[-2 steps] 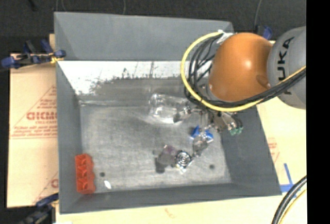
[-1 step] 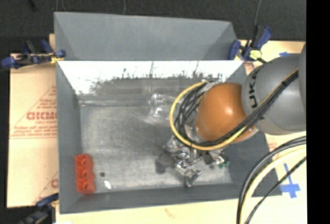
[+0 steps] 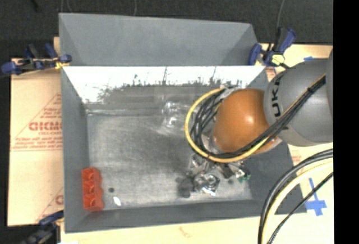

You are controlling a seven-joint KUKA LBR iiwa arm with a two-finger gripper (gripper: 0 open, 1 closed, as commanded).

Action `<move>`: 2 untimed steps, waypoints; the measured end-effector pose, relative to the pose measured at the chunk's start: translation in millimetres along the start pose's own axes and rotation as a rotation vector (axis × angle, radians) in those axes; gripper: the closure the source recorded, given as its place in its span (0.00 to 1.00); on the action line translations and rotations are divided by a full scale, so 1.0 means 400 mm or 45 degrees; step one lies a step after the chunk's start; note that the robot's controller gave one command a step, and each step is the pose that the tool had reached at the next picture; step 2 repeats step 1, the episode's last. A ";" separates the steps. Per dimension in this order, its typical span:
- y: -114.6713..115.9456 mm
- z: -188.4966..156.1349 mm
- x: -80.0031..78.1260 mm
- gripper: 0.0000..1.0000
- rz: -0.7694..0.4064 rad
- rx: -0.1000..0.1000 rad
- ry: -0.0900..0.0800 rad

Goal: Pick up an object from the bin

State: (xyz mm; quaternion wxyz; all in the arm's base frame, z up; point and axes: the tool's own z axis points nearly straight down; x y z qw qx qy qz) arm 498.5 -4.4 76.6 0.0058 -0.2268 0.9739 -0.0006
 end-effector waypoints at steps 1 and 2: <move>-0.031 -0.372 -0.002 1.00 -0.160 0.003 0.001; -0.031 -0.372 -0.002 1.00 -0.160 0.003 0.001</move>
Offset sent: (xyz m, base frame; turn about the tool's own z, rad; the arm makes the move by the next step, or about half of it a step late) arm 0.0021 -0.0099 0.1441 -0.1281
